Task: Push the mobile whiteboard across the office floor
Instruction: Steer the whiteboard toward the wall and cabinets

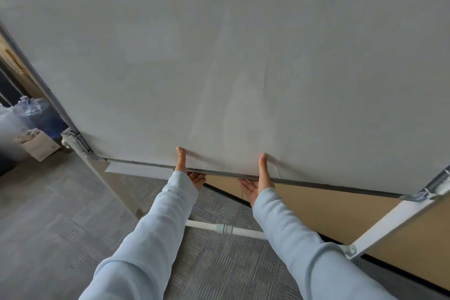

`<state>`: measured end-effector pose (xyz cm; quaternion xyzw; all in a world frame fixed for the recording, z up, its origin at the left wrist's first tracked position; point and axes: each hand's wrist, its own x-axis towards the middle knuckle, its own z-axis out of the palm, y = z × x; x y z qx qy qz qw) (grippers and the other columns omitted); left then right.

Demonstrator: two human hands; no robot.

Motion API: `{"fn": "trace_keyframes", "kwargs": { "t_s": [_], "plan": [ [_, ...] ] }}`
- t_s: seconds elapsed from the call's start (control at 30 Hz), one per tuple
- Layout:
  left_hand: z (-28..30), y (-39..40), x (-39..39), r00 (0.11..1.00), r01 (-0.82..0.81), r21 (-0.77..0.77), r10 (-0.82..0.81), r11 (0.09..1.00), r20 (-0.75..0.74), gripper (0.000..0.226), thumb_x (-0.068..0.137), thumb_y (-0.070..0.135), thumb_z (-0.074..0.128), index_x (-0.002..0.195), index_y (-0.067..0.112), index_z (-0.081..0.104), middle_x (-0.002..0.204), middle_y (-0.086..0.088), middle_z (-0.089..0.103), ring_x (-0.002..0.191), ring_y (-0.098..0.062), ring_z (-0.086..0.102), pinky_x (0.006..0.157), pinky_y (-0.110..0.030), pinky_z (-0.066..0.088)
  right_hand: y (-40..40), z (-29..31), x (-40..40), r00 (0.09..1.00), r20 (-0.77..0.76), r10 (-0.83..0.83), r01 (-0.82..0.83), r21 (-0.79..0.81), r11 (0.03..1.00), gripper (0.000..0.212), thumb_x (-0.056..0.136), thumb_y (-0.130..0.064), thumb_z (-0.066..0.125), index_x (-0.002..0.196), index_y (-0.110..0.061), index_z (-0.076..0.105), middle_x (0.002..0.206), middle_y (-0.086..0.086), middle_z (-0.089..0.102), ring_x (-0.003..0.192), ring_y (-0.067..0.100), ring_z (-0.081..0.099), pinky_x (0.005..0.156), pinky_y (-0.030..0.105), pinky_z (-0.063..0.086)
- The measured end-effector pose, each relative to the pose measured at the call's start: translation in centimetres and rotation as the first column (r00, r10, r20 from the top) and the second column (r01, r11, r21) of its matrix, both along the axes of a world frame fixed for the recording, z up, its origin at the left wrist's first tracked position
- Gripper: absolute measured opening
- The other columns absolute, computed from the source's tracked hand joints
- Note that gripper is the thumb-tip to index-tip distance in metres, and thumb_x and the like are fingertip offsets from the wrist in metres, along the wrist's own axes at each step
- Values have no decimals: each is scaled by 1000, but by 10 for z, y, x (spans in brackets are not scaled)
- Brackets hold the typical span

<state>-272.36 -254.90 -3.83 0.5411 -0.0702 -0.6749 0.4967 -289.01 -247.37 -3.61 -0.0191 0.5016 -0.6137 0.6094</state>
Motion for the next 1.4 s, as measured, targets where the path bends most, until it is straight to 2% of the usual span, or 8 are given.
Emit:
{"fn": "trace_keyframes", "kwargs": {
  "t_s": [0.2, 0.37, 0.53, 0.73, 0.97, 1.13, 1.3, 1.4],
  "plan": [
    [-2, -46, 71, 998, 51, -20, -50, 999, 38, 86, 57, 79, 62, 91, 0, 53, 93, -15, 61, 82, -29, 59, 85, -40, 45, -47, 3, 68, 1000, -13, 2, -2, 13, 1000, 107, 50, -76, 68, 134, -13, 45, 126, 11, 61, 94, 25, 69, 94, 37, 52],
    [-4, -81, 119, 999, 54, -35, -53, 998, 12, 92, 58, 77, 62, 107, 0, 48, 93, -16, 59, 86, -30, 57, 96, -42, 41, -78, 6, 116, 1000, -2, 1, -1, 2, 1000, 112, 44, -76, 68, 133, -12, 47, 125, 12, 62, 92, 24, 70, 93, 36, 52],
    [-1, -110, 160, 998, 53, -22, -52, 998, 17, 96, 54, 78, 65, 110, 0, 52, 97, -16, 62, 86, -31, 60, 84, -43, 46, -111, 2, 159, 1000, -9, 2, -1, 14, 1000, 118, 41, -79, 68, 136, -12, 44, 124, 12, 62, 94, 24, 68, 96, 38, 51],
    [-4, -154, 221, 1000, 15, -6, -15, 1000, 6, 99, 57, 75, 65, 118, 0, 49, 97, -17, 62, 91, -33, 60, 93, -45, 46, -155, -2, 217, 1000, 14, 19, -19, -2, 1000, 115, 45, -76, 67, 138, -12, 42, 129, 15, 58, 97, 26, 66, 96, 38, 50],
    [4, -219, 310, 999, -37, 44, 37, 998, 16, 100, 48, 75, 71, 112, -1, 52, 93, -17, 64, 85, -33, 63, 76, -45, 50, -223, -6, 306, 997, 54, 47, -46, -6, 999, 100, 58, -70, 67, 134, -10, 45, 127, 15, 58, 109, 28, 62, 100, 36, 47],
    [9, -258, 370, 998, -50, 41, 49, 998, 30, 98, 53, 73, 70, 116, 1, 48, 90, -17, 59, 82, -34, 58, 81, -46, 45, -266, -8, 365, 995, 59, 79, -77, -29, 997, 93, 53, -69, 68, 124, -11, 49, 126, 16, 58, 107, 28, 64, 97, 36, 49],
    [10, -299, 424, 997, -65, 39, 64, 997, 36, 103, 56, 70, 70, 126, -1, 43, 109, -21, 58, 113, -38, 55, 87, -46, 45, -311, -8, 419, 994, 66, 85, -83, -34, 996, 90, 56, -68, 69, 122, -10, 49, 126, 17, 57, 110, 29, 62, 98, 36, 48],
    [10, -323, 461, 998, -63, 27, 62, 998, 26, 111, 44, 71, 75, 121, -3, 46, 100, -19, 61, 100, -38, 60, 91, -46, 46, -339, -9, 455, 994, 70, 85, -82, -37, 996, 84, 65, -66, 68, 125, -11, 48, 127, 16, 56, 112, 30, 61, 95, 34, 49]
  ]
}}
